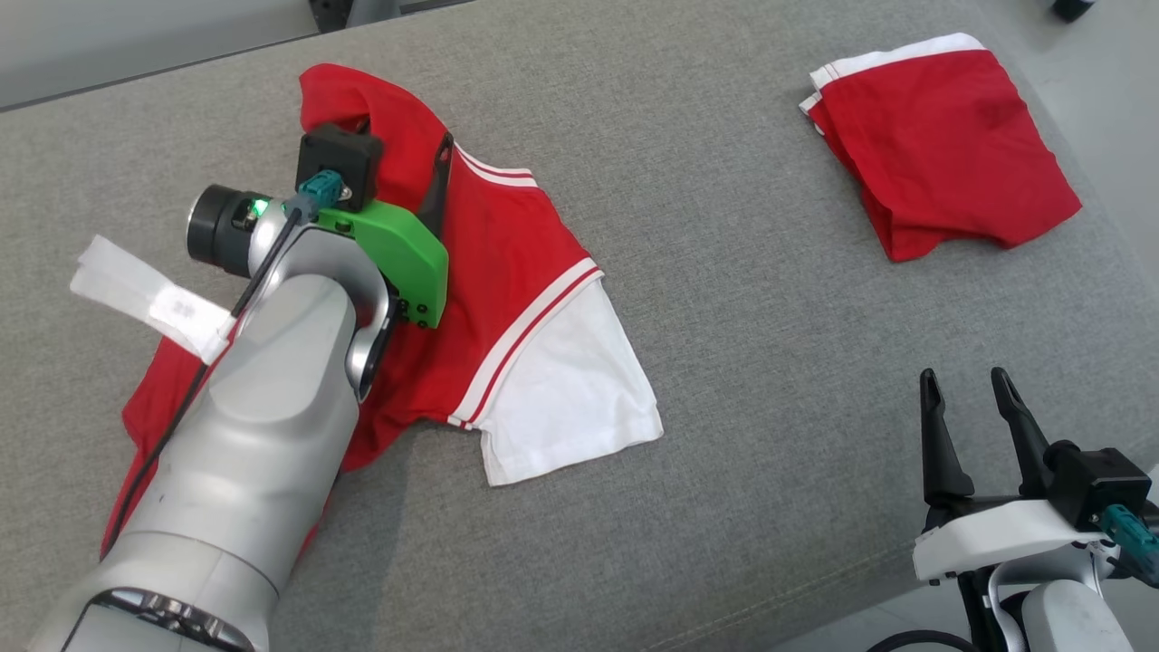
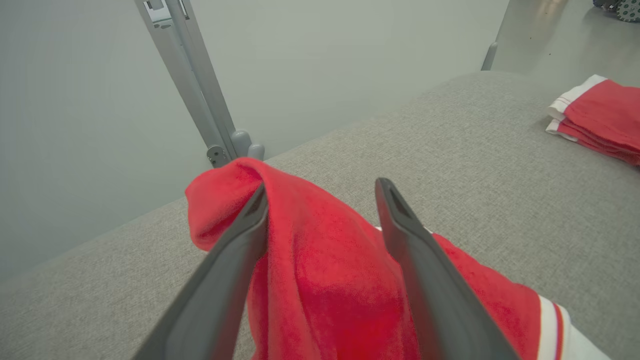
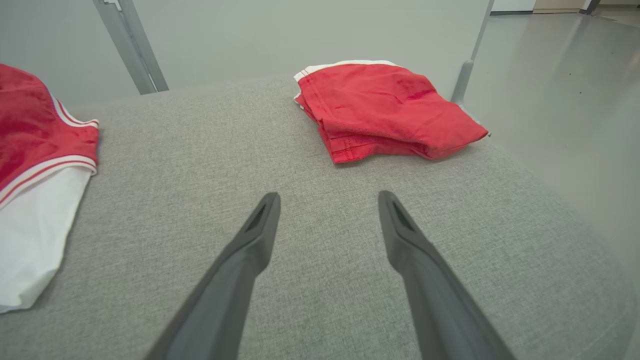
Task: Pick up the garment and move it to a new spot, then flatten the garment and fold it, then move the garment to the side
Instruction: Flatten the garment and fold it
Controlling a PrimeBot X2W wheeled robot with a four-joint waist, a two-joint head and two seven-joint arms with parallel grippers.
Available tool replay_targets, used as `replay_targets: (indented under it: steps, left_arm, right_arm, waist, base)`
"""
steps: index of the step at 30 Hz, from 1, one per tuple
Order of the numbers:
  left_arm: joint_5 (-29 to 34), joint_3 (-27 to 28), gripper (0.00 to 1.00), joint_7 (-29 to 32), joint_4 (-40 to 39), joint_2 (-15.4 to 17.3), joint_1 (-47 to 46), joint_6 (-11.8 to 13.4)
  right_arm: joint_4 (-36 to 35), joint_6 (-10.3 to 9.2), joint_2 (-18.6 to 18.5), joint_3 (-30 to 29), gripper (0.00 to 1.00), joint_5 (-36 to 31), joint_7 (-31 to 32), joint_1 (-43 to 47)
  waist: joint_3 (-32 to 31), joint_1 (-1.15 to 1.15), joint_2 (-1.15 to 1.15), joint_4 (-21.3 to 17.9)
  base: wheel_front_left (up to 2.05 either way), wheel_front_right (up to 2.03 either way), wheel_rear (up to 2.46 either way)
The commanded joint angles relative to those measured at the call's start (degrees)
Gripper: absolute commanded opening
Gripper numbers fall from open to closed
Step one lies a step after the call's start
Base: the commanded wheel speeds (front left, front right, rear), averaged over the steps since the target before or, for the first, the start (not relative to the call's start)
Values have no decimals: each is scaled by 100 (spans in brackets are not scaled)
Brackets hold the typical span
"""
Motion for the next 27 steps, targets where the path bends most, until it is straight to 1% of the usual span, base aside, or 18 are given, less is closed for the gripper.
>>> replay_targets:
  steps: [1,4,7,8,10,15,16,18,20,23,27]
  left_arm:
    - [-70,0,100,-25,-16,23,206,-10]
    - [-133,32,100,-80,-261,88,455,85]
    - [-158,86,100,-170,-703,259,911,289]
    - [-175,145,100,-222,-937,331,1081,382]
    - [-133,280,100,-300,-1508,544,1492,672]
    - [-181,501,100,-348,-2977,937,2937,1251]
    - [-181,501,100,-348,-2977,937,2937,1251]
    - [-150,527,100,-354,-3504,1085,3513,1473]
    - [-95,455,100,-348,-3946,1175,4046,1623]
    - [-20,321,100,-180,-4308,1355,4584,1821]
    - [29,172,100,88,-4458,1410,4894,1980]
  right_arm:
    - [-7,-11,-1,-24,100,40,-1,83]
    - [-22,-11,-3,-43,100,16,-1,134]
    - [-1,-11,-4,-49,100,-11,-1,246]
    - [-1,-11,-4,-52,100,-13,-1,268]
    - [-15,-11,-4,-64,100,-17,-1,306]
    - [-63,-11,-5,-120,100,-50,-1,465]
    - [-63,-11,-5,-120,100,-50,-1,465]
    - [-92,-11,-4,-160,100,-60,-1,492]
    - [-117,-11,-5,-228,100,-63,-1,557]
    - [-120,-11,-17,-210,100,-93,-1,583]
    - [-125,-11,-47,-219,100,-107,-1,528]
  waist:
    - [-134,0,0,133]
    - [-248,0,0,259]
    - [-409,0,0,357]
    - [-453,0,0,385]
    - [-521,0,0,445]
    - [-635,0,0,598]
    - [-635,0,0,598]
    - [-654,0,0,657]
    - [-662,0,0,746]
    - [-659,0,0,864]
    - [-638,0,0,995]
  base:
    - [0,0,0]
    - [0,0,0]
    - [0,0,0]
    - [0,0,0]
    - [0,0,0]
    - [0,0,0]
    - [0,0,0]
    - [0,0,0]
    - [0,0,0]
    - [0,0,0]
    - [0,0,0]
